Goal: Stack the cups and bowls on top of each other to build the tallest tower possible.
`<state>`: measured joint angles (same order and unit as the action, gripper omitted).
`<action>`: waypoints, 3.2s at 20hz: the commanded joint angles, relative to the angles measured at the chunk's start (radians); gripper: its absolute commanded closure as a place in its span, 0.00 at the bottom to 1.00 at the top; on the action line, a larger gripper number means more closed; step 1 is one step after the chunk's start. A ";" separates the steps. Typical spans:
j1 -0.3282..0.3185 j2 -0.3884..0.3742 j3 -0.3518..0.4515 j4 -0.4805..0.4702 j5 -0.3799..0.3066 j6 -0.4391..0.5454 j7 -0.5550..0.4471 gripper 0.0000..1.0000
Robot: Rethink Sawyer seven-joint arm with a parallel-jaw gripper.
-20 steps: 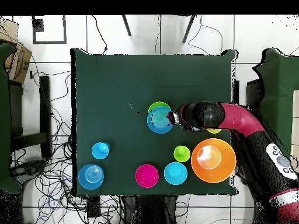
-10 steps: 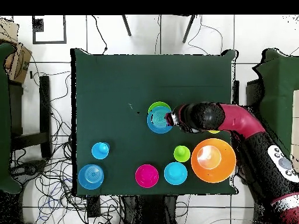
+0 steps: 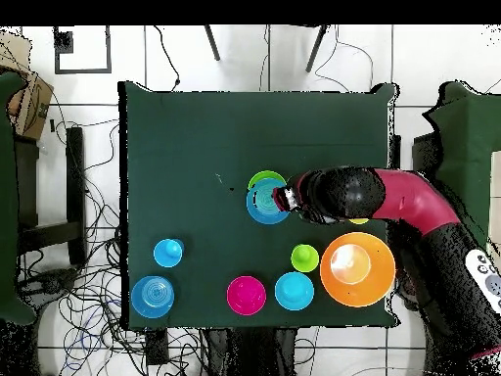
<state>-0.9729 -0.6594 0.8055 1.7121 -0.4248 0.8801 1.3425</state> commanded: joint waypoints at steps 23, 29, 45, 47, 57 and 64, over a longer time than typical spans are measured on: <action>-0.214 0.274 0.145 -0.099 -0.106 0.212 -0.527 0.00; -0.217 0.279 0.155 -0.089 -0.114 0.202 -0.515 0.00; -0.273 0.282 0.184 -0.136 -0.175 0.309 -0.686 0.00; -0.273 0.299 0.178 -0.146 -0.180 0.307 -0.689 0.00; -0.306 0.252 0.179 -0.107 -0.240 0.266 -0.735 0.00; -0.328 0.192 0.226 -0.050 -0.329 0.209 -0.818 0.00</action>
<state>-1.3159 -0.4272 1.0099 1.6263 -0.6349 1.1085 0.9295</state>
